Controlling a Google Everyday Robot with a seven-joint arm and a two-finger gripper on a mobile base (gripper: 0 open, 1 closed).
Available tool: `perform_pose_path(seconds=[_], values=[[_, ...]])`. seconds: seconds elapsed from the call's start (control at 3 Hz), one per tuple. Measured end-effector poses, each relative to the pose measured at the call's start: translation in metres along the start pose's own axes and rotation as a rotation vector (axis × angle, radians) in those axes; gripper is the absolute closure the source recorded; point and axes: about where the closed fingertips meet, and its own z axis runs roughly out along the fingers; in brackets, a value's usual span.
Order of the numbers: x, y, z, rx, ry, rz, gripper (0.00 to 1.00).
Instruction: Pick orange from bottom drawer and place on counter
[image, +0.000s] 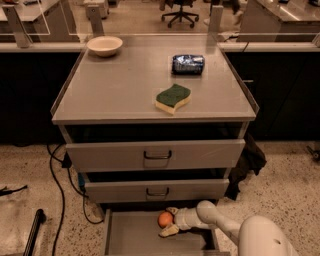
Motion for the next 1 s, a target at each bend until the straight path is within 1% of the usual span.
perform_pose_path(seconds=[0.33, 1.0], values=[[0.0004, 0.0033, 0.0118, -0.022, -0.007, -0.008, 0.36], [0.0003, 0.0034, 0.0117, -0.022, -0.007, -0.008, 0.82]])
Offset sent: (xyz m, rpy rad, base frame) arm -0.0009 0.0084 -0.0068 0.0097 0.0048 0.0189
